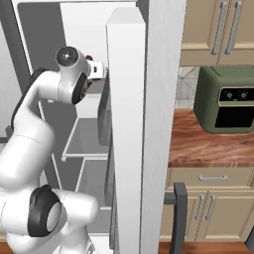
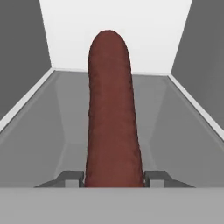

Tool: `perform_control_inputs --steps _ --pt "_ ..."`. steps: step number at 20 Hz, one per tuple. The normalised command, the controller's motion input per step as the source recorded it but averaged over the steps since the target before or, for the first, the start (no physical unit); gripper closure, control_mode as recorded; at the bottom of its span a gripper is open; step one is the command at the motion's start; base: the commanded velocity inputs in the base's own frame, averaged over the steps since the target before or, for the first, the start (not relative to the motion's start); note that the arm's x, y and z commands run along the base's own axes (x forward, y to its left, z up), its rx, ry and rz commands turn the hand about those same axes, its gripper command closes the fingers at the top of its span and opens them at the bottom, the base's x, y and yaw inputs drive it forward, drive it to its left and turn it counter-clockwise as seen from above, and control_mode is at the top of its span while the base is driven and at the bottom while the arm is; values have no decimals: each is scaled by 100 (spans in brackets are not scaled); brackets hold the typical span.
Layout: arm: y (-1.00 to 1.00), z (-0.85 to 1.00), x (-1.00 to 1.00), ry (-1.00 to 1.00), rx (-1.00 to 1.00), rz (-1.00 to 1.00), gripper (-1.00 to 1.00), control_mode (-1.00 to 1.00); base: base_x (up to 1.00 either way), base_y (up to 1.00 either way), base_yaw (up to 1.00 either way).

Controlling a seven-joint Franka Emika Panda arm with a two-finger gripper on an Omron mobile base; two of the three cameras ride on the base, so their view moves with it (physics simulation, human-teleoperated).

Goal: Retrieve the sausage and cheese from the fridge and place them on the cutting board on the counter.

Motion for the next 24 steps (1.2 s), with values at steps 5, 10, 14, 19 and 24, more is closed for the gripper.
perform_control_inputs --steps 5,10,14,19,24 --pt "0 49 -100 0 0 -2 100 -100 0 0 0" --pt "0 9 -100 0 0 0 100 -100 0 0 0" --pt "0 -6 -100 -1 -4 0 100 -100 0 0 0" --pt "0 -1 -100 -4 -1 -1 100 -100 0 0 0" --pt "0 0 -71 0 0 -2 100 -100 0 0 0"
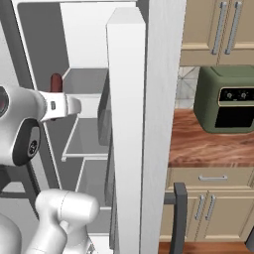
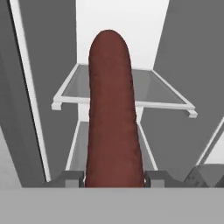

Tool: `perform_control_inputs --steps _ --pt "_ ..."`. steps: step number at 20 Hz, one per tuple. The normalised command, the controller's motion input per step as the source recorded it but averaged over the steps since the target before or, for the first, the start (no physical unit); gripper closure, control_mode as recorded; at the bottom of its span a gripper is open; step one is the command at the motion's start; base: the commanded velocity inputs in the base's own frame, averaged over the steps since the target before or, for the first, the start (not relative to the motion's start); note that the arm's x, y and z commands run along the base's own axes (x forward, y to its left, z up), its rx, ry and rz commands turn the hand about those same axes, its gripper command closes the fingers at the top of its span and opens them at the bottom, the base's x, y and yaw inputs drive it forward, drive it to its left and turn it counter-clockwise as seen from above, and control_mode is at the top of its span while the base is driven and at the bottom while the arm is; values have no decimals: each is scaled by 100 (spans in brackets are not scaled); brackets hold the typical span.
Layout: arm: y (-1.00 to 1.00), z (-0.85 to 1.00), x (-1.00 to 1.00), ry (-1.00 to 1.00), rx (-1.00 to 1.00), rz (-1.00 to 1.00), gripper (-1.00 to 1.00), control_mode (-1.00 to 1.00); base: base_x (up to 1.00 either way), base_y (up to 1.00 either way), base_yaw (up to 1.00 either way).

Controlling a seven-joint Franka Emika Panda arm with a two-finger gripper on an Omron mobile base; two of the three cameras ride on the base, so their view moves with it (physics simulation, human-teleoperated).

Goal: Retrieve the sausage and cheese from the fridge and place them on the cutting board on the counter.

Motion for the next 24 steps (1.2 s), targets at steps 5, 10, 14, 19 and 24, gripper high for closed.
perform_control_inputs --steps 5,10,14,19,24 --pt "0 0 -18 0 0 -2 100 -100 0 0 0" --pt "0 0 -6 0 0 0 100 -100 0 0 0" --pt "0 0 0 0 0 0 100 -100 0 0 0" --pt "0 0 0 0 0 0 100 100 -10 11 0" --pt "0 0 0 0 0 0 100 100 -39 68 0"
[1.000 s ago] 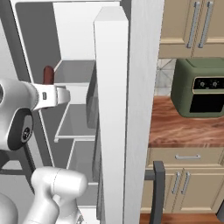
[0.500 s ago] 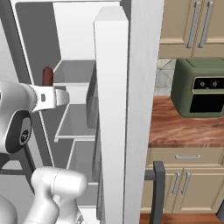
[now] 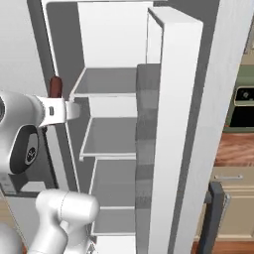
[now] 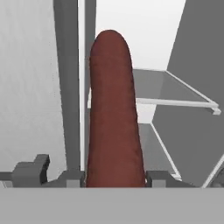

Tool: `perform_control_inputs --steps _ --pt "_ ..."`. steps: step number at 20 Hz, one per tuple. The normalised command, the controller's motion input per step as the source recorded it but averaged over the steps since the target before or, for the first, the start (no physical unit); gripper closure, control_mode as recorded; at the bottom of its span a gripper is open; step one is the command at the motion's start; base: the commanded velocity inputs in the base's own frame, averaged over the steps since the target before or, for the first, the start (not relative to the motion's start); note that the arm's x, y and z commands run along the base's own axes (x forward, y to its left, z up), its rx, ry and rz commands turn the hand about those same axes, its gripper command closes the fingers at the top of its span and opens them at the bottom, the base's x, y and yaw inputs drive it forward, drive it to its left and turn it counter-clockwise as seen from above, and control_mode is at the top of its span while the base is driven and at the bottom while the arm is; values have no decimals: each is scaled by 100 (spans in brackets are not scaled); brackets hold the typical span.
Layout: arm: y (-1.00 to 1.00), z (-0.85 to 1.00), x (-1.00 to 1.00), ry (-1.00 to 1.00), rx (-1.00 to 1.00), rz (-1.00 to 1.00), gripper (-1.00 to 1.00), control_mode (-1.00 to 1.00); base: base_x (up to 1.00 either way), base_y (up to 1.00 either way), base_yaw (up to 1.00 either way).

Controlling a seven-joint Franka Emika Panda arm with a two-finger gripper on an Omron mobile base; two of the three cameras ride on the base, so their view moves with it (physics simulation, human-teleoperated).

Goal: Retrieve the sausage and cheese from the fridge and place them on the cutting board on the counter.

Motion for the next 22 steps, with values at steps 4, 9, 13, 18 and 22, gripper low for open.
perform_control_inputs --steps 4,9,13,18,22 --pt "0 0 0 0 0 0 100 100 -64 70 0" --pt "0 0 0 0 0 0 100 100 -99 32 -16" --pt "0 0 0 0 0 0 100 100 -92 18 -67" --pt "0 0 0 0 0 0 100 100 -89 10 -78" --pt "0 0 0 0 0 0 100 100 -93 8 -76"
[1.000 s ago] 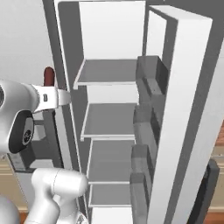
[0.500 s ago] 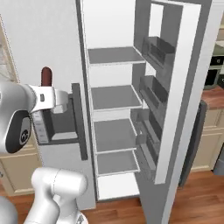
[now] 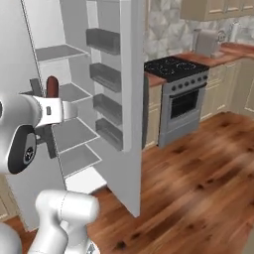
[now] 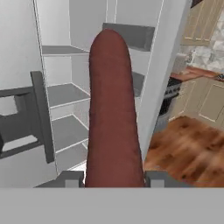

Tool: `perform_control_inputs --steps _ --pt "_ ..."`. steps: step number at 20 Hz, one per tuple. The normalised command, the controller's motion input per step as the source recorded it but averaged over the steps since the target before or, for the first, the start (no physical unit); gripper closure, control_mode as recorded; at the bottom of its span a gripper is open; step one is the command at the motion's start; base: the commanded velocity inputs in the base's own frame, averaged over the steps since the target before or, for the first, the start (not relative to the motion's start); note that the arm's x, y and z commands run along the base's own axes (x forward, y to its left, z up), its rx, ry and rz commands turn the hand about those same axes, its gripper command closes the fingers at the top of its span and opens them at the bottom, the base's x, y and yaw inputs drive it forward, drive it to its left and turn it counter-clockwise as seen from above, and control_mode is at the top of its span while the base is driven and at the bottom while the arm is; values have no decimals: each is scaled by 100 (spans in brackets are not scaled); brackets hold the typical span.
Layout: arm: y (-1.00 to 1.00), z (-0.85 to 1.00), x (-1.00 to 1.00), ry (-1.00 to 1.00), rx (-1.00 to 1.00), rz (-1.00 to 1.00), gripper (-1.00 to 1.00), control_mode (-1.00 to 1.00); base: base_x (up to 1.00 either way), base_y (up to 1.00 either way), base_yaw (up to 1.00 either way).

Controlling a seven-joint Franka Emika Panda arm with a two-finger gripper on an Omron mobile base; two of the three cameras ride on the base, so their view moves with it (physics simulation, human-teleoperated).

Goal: Retrieve the sausage and cheese from the fridge and place them on the cutting board on the counter.

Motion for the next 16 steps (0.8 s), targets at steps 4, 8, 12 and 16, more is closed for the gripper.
perform_control_inputs --steps 4,8,12,16 --pt "0 0 0 0 0 0 100 100 -86 0 -75" --pt "0 0 0 0 0 0 100 100 -76 -3 -72" --pt "0 0 0 0 0 0 100 100 -48 0 -70" --pt "0 0 0 0 0 0 100 100 -4 0 -58"
